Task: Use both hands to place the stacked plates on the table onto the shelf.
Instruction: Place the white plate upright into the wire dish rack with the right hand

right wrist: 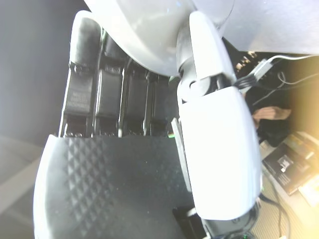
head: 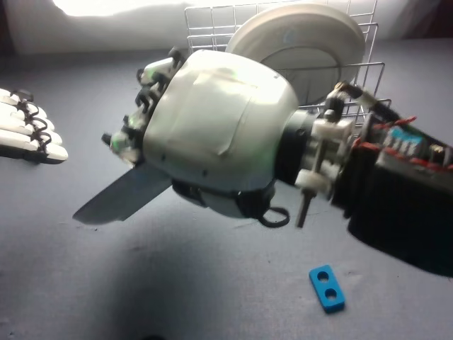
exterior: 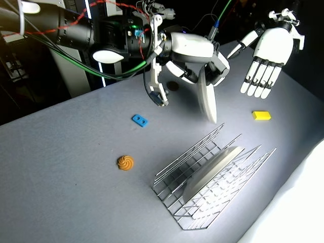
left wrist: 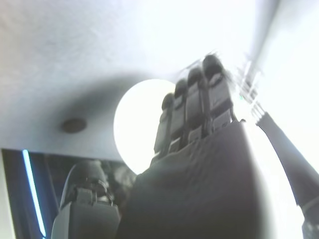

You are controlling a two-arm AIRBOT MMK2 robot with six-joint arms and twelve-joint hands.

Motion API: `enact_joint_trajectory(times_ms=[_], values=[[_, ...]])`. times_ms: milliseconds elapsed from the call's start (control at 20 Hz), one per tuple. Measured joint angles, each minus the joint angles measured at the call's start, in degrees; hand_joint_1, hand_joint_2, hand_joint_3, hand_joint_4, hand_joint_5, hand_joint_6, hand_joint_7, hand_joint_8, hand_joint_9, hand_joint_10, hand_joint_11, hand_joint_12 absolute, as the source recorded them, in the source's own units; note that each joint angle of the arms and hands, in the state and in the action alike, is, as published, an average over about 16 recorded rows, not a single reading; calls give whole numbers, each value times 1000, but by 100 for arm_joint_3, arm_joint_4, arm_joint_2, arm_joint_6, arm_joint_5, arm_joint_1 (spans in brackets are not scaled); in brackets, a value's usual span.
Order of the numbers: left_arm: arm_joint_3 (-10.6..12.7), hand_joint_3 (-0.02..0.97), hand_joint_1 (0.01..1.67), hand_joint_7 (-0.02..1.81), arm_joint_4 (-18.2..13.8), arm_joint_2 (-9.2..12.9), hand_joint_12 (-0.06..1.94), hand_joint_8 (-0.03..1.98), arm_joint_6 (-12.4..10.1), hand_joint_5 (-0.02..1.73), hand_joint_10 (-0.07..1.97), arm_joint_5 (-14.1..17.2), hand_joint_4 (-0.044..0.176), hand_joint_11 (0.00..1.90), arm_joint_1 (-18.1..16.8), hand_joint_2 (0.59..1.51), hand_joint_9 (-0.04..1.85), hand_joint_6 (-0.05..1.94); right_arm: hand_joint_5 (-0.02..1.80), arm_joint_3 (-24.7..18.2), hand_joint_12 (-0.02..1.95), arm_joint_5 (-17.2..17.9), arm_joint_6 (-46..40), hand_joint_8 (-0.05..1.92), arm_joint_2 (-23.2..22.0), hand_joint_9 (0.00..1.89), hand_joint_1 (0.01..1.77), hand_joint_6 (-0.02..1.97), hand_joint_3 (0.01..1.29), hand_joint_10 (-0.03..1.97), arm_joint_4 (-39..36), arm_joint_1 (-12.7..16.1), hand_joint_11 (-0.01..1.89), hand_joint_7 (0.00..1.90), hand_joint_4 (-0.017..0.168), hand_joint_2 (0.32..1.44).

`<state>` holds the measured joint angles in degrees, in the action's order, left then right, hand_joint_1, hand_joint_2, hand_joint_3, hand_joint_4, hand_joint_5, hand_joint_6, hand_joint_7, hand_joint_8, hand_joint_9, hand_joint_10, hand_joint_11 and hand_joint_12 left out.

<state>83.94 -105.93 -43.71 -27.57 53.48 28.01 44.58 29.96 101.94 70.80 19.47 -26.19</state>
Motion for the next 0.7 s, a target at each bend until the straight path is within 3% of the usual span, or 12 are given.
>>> enact_joint_trajectory(times_ms=[350, 700], values=[[-112, -1, 21, 86, -135, 67, 193, 18, -62, 68, 3, 47, 3, 19, -86, 1116, 76, 17, 731, -397, 1595, -394, -949, 1274, -773, 854, 1192, 1102, 12, 1216, 26, 557, 603, 879, -3, 1108], [-184, -1, 21, 80, -163, 50, 195, 18, -64, 66, 3, 85, 3, 19, -138, 1115, 73, 15, 728, -455, 1596, -1024, -3612, 1272, -1362, 857, 1193, 1088, 12, 1213, -1080, 1081, 608, 887, -5, 1106]])
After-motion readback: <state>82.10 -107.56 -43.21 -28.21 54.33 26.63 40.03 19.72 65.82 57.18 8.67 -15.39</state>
